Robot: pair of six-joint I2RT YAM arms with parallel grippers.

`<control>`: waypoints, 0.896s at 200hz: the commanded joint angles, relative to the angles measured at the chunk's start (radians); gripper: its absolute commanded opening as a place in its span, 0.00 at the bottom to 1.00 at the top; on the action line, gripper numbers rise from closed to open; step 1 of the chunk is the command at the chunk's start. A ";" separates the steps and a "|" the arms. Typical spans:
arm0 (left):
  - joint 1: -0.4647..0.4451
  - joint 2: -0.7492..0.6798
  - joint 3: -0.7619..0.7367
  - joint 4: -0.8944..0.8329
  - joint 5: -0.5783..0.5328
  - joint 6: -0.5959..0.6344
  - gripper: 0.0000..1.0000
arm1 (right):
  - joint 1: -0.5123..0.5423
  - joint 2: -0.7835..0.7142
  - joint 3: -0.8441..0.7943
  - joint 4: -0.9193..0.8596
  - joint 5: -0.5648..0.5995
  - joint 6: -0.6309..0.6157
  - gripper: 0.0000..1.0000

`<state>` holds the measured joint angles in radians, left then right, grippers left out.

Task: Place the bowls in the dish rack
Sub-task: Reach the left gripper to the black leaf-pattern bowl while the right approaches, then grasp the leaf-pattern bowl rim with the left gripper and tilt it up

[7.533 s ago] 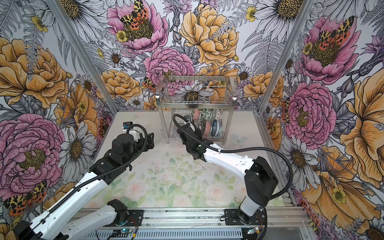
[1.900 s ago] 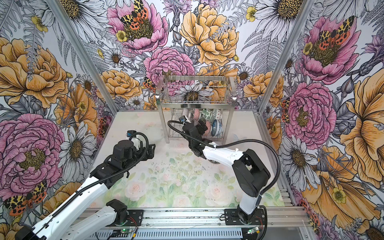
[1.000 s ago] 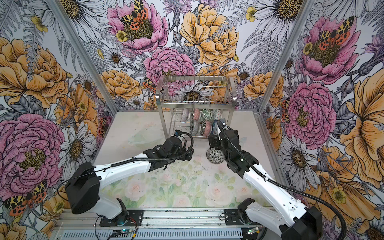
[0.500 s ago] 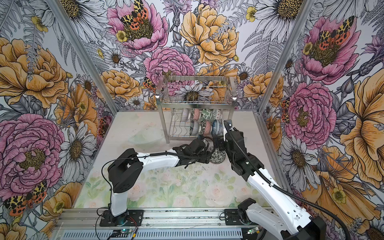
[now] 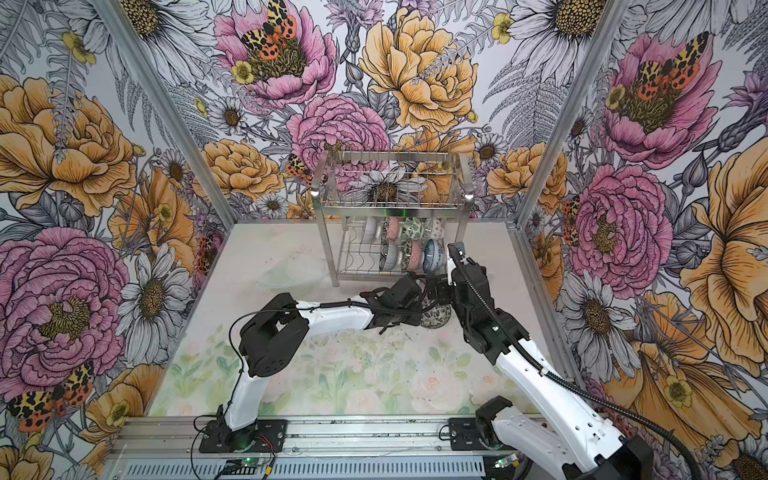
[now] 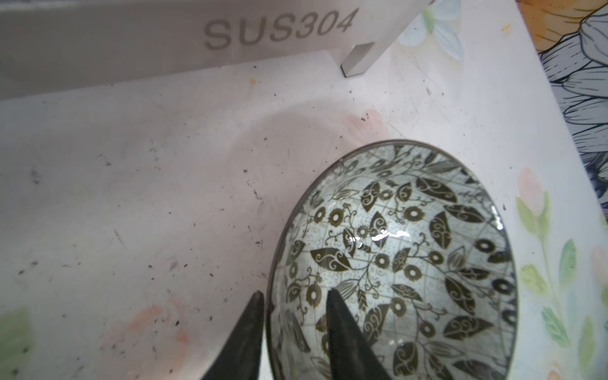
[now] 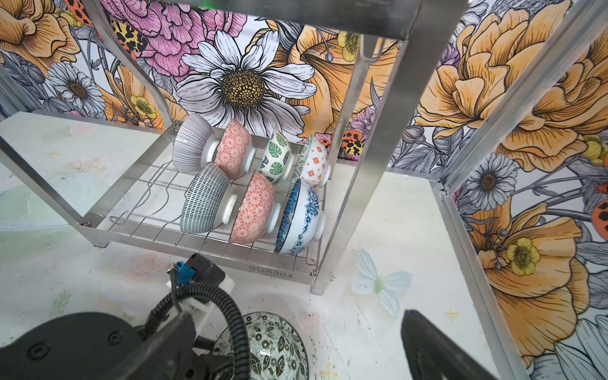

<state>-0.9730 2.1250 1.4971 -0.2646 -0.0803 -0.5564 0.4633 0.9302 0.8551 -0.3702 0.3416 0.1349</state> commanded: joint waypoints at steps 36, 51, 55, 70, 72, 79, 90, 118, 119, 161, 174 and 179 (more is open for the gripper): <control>0.015 -0.034 -0.008 -0.024 -0.007 0.011 0.00 | -0.006 -0.051 0.008 -0.014 -0.014 0.012 0.99; 0.025 -0.078 -0.043 -0.017 -0.007 0.000 0.00 | -0.007 -0.066 0.006 -0.025 -0.009 0.023 0.99; 0.026 -0.092 -0.055 -0.014 -0.013 0.000 0.00 | -0.008 -0.070 0.006 -0.028 -0.009 0.026 1.00; 0.032 -0.155 -0.098 -0.008 -0.045 0.001 0.00 | -0.007 -0.088 0.001 -0.036 -0.015 0.039 0.99; 0.033 -0.165 -0.104 -0.008 -0.048 0.001 0.00 | -0.007 -0.089 0.001 -0.036 -0.017 0.041 1.00; 0.034 -0.197 -0.124 -0.008 -0.061 0.003 0.00 | -0.008 -0.096 -0.002 -0.038 -0.027 0.045 1.00; 0.039 -0.249 -0.158 -0.013 -0.085 0.006 0.00 | -0.006 -0.096 -0.001 -0.038 -0.052 0.051 1.00; 0.042 -0.432 -0.258 -0.037 -0.177 0.013 0.00 | 0.002 -0.051 0.029 -0.037 -0.121 0.085 1.00; 0.042 -0.439 -0.262 -0.038 -0.181 0.013 0.00 | 0.003 -0.051 0.029 -0.037 -0.123 0.086 1.00; 0.054 -0.719 -0.445 -0.074 -0.318 0.001 0.00 | 0.097 0.073 0.080 -0.042 -0.111 0.137 1.00; 0.063 -0.796 -0.491 -0.075 -0.344 0.003 0.00 | 0.172 0.077 0.084 -0.026 -0.086 0.147 1.00; 0.067 -0.823 -0.510 -0.071 -0.356 0.005 0.00 | 0.195 0.082 0.085 -0.021 -0.090 0.151 1.00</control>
<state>-0.9302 1.4151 1.0561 -0.3447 -0.3233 -0.5476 0.5621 1.0065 0.8932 -0.4099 0.2508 0.2420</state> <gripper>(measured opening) 0.071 0.997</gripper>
